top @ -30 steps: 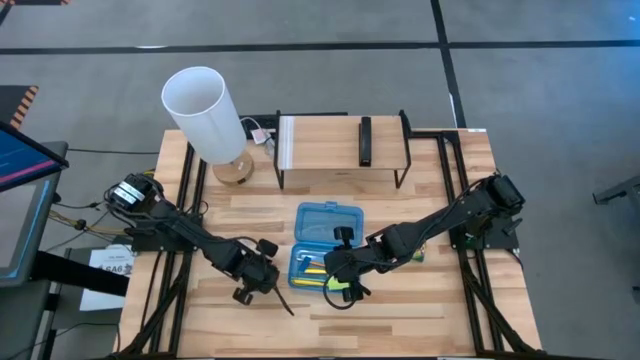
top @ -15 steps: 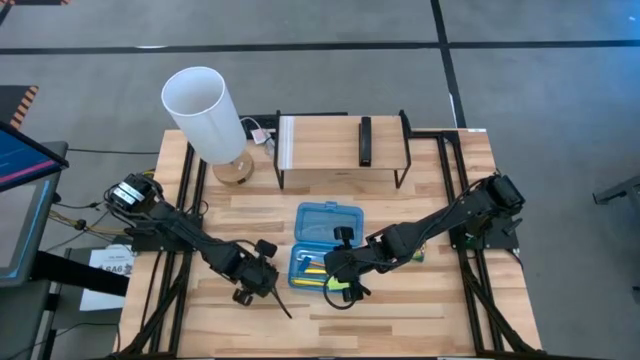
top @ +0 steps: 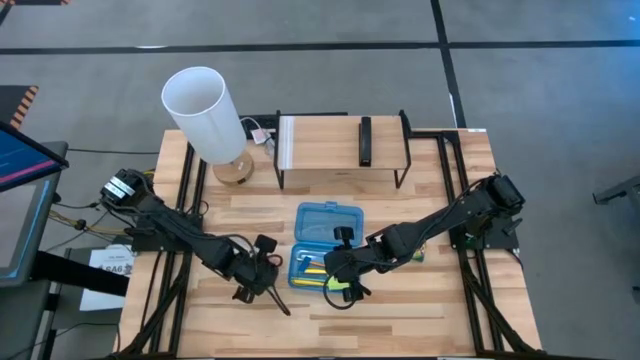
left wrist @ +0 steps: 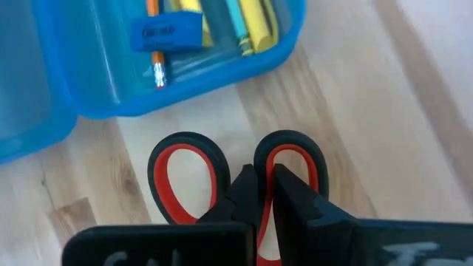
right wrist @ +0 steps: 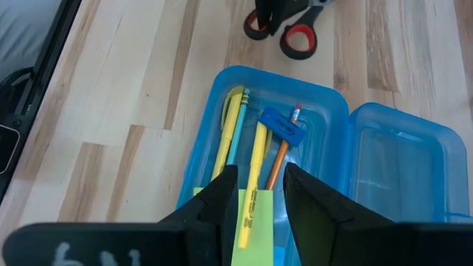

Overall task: Pack school essentials
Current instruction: Put the black scissor into blue supply box

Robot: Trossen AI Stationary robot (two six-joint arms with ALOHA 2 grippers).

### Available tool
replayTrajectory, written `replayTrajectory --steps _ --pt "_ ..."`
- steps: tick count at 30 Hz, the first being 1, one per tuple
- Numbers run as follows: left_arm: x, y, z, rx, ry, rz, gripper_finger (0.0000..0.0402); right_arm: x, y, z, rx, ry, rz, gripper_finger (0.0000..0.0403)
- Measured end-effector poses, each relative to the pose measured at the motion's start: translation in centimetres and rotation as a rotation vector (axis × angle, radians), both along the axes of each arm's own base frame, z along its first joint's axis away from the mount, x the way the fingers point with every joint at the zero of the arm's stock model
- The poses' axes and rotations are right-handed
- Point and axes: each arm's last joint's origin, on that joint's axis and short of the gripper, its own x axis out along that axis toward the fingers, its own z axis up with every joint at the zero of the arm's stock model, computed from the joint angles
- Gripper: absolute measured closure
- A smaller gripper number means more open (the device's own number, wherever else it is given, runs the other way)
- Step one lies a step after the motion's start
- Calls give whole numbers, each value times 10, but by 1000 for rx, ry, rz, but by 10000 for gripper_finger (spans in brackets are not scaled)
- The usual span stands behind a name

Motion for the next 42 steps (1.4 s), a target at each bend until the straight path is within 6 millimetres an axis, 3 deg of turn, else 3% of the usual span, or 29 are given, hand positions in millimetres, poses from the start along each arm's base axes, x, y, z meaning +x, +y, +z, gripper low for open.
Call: replayTrajectory --steps 6,12,15,22,31,35,42 --pt "8 -5 18 0 -66 -11 400 -9 -5 3 -46 42 -24 275" --pt "33 -17 56 -19 -217 -35 400 -26 -13 31 -61 -11 -80 276" --pt "52 -22 66 -28 -261 -34 401 -38 -15 48 -80 -58 -101 276" --pt "115 -36 52 -3 -212 10 401 -71 -14 73 -149 -102 -176 280" --pt "189 -27 42 -66 -193 239 401 -106 -4 83 -183 -88 -256 281" --pt "205 -22 35 -132 -184 288 401 -114 1 81 -193 -70 -261 282" --pt "205 -14 23 -137 -94 338 383 -116 6 78 -209 -62 -262 280"
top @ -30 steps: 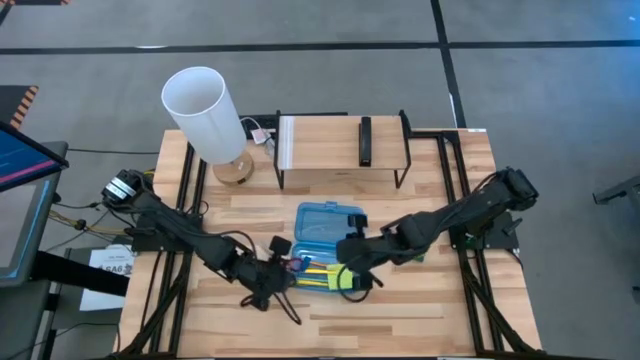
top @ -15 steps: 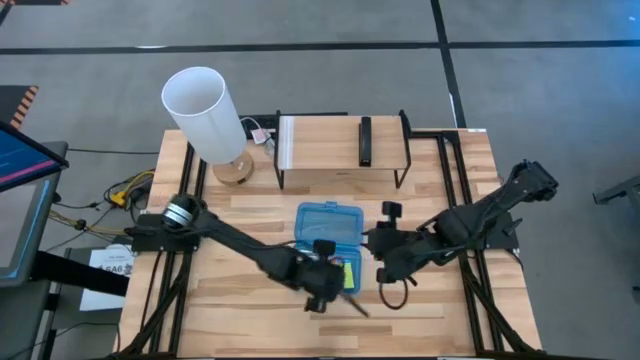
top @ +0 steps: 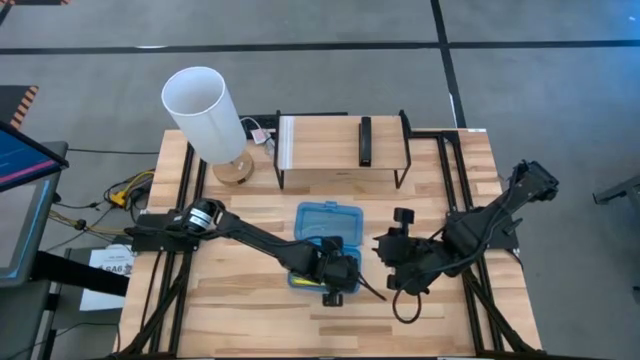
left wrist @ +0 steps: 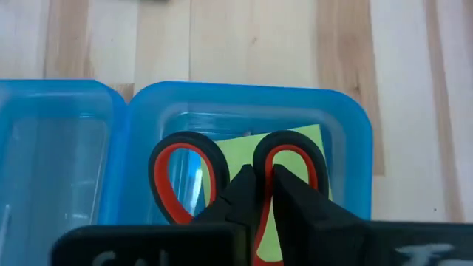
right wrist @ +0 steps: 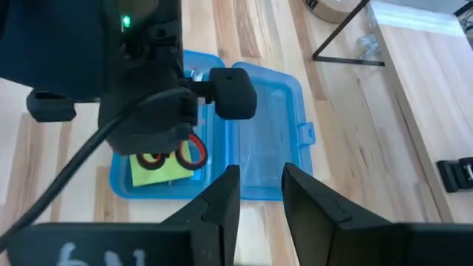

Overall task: Pack school essentials
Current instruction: Put the black scissor into blue supply box, then put the crayon box into the blue supply box

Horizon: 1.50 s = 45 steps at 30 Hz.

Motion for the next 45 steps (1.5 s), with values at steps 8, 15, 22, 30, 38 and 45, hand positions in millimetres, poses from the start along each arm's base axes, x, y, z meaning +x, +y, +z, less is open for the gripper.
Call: replayTrajectory --steps 8,15,22,30,38,45 --pt "-2 0 -1 30 22 -23 285 2 -3 -1 1 3 -18 280" --pt "-13 -4 26 61 -4 -85 255 2 -4 -1 1 6 -22 280" --pt "-53 -22 74 218 -142 -100 278 2 -4 -9 -3 17 -29 280" --pt "-114 -5 64 81 -379 -117 306 -3 -7 -47 -4 94 -91 279" --pt "-184 27 56 -148 -861 -176 319 7 -17 -71 130 133 -73 280" --pt "-219 45 38 -201 -1029 -159 320 26 -44 -92 254 179 21 280"
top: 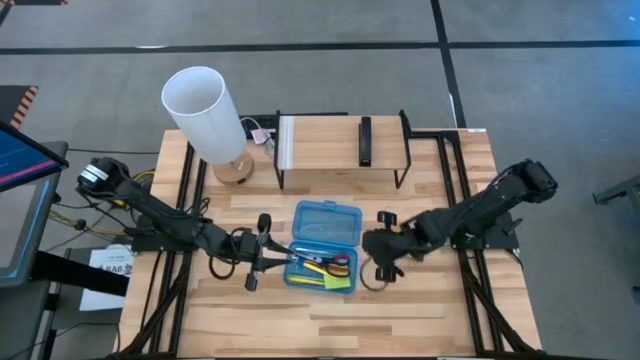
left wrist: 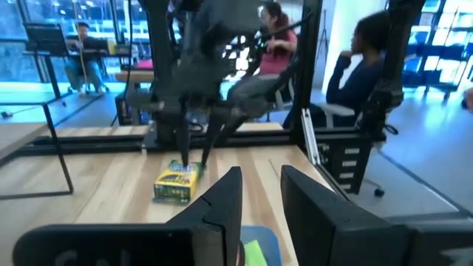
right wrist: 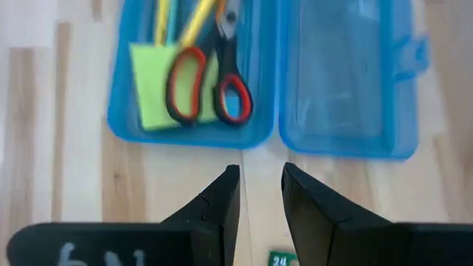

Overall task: Pack school essentials
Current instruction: Put the crayon box into the blue supply box

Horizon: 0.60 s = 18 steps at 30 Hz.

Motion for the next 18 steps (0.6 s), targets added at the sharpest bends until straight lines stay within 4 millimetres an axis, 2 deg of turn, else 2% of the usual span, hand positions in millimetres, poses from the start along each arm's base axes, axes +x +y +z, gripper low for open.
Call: replayTrajectory --steps 6,9,13,18 --pt "-3 2 -4 11 -8 8 320 -6 -33 -25 58 118 -67 279" --pt "-3 2 -4 17 -4 8 320 -13 -42 -35 74 153 -85 278" --pt "-3 2 -5 28 6 13 320 -28 -50 -38 91 153 -123 280" --pt "-3 2 -5 31 9 15 320 -58 -60 -34 124 113 -220 286"
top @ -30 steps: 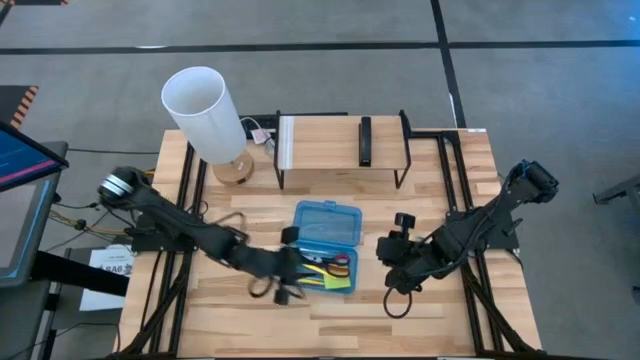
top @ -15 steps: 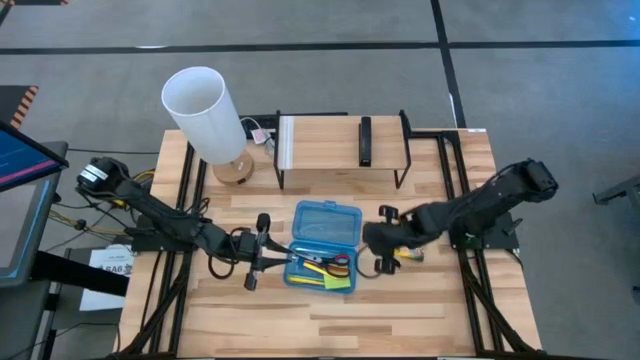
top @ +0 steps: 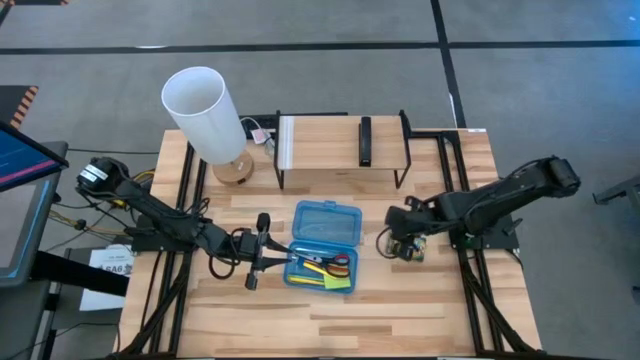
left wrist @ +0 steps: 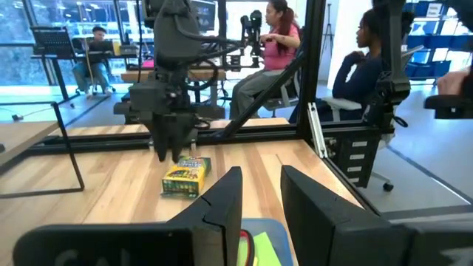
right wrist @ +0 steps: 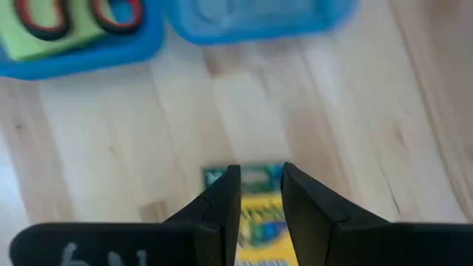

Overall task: Pack school essentials
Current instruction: Put the crayon box into the blue supply box

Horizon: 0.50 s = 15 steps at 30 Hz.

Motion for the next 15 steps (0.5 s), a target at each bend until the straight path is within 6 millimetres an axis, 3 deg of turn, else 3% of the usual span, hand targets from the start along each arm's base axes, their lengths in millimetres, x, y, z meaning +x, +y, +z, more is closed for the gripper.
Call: replayTrajectory --steps 7,15 --pt "0 1 -1 -15 13 6 320 -36 -11 -7 -29 41 -183 287" --pt "2 4 -2 -45 26 18 320 -49 -21 -29 -114 220 -317 321"
